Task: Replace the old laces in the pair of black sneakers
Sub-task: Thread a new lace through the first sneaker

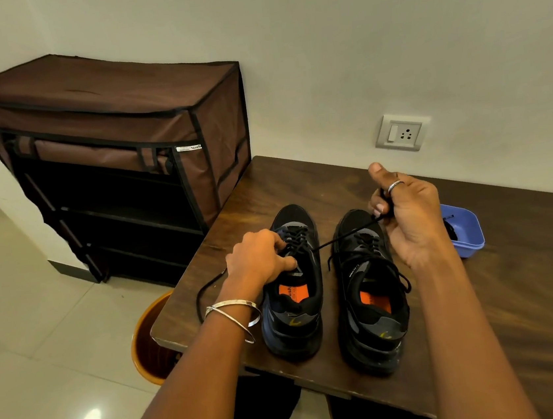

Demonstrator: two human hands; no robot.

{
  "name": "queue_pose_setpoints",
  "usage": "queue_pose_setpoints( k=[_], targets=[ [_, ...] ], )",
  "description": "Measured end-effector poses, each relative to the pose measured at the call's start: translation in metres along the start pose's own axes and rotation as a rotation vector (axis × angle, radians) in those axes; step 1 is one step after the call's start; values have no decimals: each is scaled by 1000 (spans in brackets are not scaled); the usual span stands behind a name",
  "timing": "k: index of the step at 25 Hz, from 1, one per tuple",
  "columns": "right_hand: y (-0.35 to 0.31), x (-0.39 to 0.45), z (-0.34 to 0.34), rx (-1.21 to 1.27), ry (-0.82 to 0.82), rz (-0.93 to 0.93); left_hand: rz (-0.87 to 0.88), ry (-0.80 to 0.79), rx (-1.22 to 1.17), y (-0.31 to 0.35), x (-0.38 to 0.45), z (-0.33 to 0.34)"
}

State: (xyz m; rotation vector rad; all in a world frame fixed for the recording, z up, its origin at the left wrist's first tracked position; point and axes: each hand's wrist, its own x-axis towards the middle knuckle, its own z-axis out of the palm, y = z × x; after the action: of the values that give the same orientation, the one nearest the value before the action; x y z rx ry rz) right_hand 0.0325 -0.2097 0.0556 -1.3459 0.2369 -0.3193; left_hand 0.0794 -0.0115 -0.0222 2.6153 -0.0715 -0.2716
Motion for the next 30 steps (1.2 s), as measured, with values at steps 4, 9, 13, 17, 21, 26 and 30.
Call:
queue_pose_setpoints(
  k=[4, 9, 13, 17, 21, 26, 30],
  targets=[
    [1, 0, 0, 59, 87, -83, 0, 2, 1, -1, -2, 0],
    [2, 0, 2, -318, 104, -172, -14, -22, -24, -1, -2, -2],
    [15, 7, 0, -965, -38, -84, -11, -53, -209, -13, 5, -7],
    [26, 4, 18, -1692, -48, -3, -16, -38, -188, -18, 9, -4],
    [42, 5, 37, -1516, -97, -165, -59, 93, -148, -10, 7, -4],
    [88, 8, 52, -929, -31, 403, -233, 203, -295, -3, 6, 5],
    [103, 9, 51, -882, 131, 362, -302, 255, -688, 0, 6, 7]
  ],
)
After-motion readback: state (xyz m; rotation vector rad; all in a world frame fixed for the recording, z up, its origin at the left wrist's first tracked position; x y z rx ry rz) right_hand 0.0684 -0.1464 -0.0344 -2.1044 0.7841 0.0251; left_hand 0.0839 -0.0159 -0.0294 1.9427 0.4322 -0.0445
